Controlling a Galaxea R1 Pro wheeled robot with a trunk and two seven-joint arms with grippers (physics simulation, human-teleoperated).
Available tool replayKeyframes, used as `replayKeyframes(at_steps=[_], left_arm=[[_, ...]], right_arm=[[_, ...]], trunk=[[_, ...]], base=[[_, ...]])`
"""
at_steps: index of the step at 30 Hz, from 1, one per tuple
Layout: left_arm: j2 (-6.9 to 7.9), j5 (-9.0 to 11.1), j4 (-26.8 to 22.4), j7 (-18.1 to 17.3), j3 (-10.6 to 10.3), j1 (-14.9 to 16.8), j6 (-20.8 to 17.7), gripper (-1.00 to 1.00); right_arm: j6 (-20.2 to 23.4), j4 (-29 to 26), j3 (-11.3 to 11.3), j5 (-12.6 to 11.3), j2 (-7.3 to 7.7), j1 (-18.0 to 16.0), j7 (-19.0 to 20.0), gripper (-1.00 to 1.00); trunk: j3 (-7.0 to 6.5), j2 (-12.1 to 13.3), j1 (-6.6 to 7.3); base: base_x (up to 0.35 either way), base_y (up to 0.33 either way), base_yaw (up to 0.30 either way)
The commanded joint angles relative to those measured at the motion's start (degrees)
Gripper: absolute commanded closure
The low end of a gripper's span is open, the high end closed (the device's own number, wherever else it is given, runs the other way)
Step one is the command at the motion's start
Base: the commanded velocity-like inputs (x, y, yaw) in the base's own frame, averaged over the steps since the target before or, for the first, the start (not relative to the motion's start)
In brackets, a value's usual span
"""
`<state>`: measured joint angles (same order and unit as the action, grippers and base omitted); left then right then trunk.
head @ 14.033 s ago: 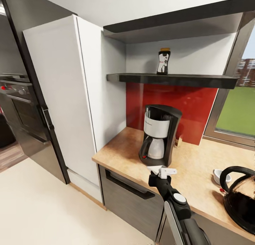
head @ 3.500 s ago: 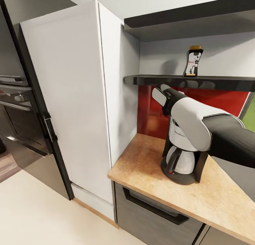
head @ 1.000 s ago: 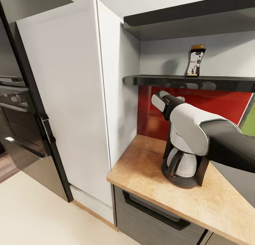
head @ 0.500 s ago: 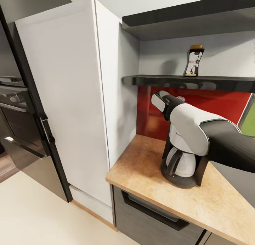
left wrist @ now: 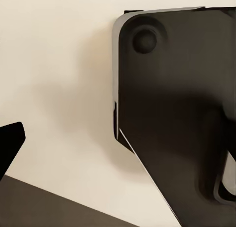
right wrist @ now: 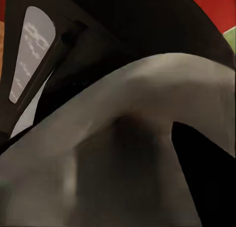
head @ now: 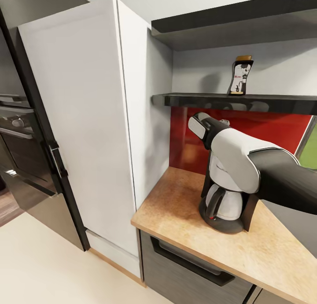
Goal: Set up a coffee station on the kitchen countertop: keep the coffee maker on the countertop, move the bottle of coffee from the kitchen shelf to the counter next to the coffee maker, place a paper coffee filter on top of the coffee maker, put the saucer next to the coffee maker with the coffee cup on the saucer, and place the electric kettle next to the coffee maker.
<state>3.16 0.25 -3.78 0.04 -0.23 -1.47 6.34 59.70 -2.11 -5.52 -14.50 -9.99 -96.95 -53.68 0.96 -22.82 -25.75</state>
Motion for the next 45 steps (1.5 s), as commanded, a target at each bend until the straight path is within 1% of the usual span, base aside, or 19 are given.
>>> replayKeyframes(at_steps=[1, 45], left_arm=[[0.01, 0.0, -0.1, 0.0, 0.0, 0.0, 0.1, -1.00], [0.11, 0.1, -0.1, 0.0, 0.0, -0.1, 0.1, -1.00]], right_arm=[[0.3, -0.1, -0.5, -0.6, -0.01, 0.0, -0.3, -1.00], [0.3, 0.0, -0.5, -0.6, -0.01, 0.0, -0.3, -1.00]], trunk=[[0.10, -0.1, -0.03], [0.10, -0.1, -0.03]], base=[[0.000, 0.000, 0.000], [0.000, 0.006, 0.000]])
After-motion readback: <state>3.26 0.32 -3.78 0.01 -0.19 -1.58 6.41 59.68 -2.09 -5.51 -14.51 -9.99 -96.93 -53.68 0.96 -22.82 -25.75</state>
